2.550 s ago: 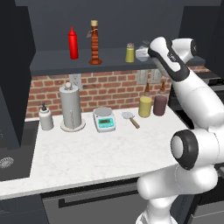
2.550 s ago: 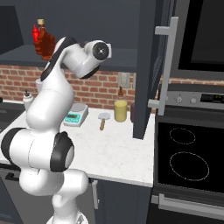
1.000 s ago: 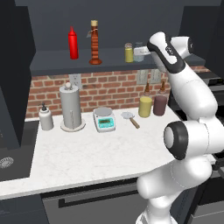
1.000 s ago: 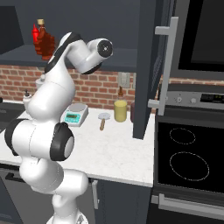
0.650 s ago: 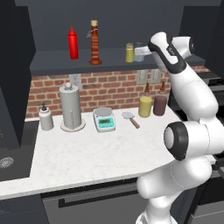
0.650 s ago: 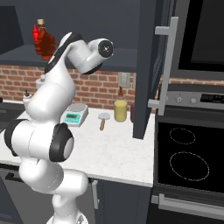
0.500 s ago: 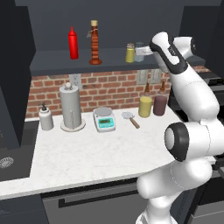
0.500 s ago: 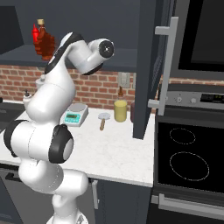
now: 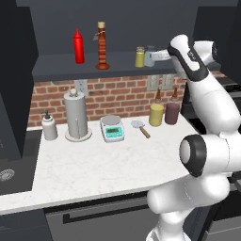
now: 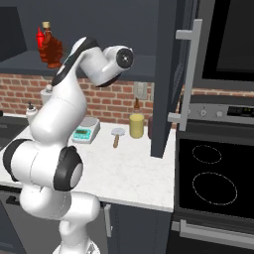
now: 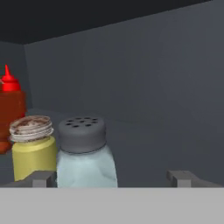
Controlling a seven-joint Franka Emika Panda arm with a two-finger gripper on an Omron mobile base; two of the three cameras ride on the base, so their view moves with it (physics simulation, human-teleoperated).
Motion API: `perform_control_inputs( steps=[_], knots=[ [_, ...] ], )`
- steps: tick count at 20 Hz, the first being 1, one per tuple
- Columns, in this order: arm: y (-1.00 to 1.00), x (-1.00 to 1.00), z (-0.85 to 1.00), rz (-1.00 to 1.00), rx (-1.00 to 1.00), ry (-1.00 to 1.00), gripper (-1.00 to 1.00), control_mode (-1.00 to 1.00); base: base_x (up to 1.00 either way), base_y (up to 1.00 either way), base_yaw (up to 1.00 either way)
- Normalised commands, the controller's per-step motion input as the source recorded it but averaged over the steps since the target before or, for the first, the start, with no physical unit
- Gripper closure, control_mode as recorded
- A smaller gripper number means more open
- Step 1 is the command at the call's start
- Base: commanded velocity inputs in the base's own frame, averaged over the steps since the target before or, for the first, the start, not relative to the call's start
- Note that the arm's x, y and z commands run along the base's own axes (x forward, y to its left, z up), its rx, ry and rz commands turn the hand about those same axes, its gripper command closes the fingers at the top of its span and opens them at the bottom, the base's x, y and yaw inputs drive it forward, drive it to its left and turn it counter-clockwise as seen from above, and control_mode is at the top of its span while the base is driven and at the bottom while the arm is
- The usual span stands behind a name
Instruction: Put the shaker and condiment bottle from the counter next to their counterparts in the cabinet.
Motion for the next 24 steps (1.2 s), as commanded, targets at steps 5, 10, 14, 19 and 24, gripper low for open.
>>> perform_control_inputs(
  steps=[5, 10, 14, 19, 24],
  knots=[
    [0.02, -0.67, 0.00, 0.05, -0.01, -0.09, -1.00, -1.00, 0.00, 0.00, 0.00],
    [0.14, -0.88, 0.00, 0.09, -0.02, -0.13, -1.00, -1.00, 0.00, 0.00, 0.00],
    [0.09, -0.98, 0.00, 0.03, -0.04, -0.12, -1.00, -1.00, 0.00, 0.00, 0.00],
    [0.03, -1.00, -0.02, 0.00, -0.07, -0.14, -1.00, -1.00, 0.00, 0.00, 0.00],
    [0.07, -1.00, -0.19, 0.00, -0.05, -0.09, -1.00, -1.00, 0.00, 0.00, 0.00]
  ],
)
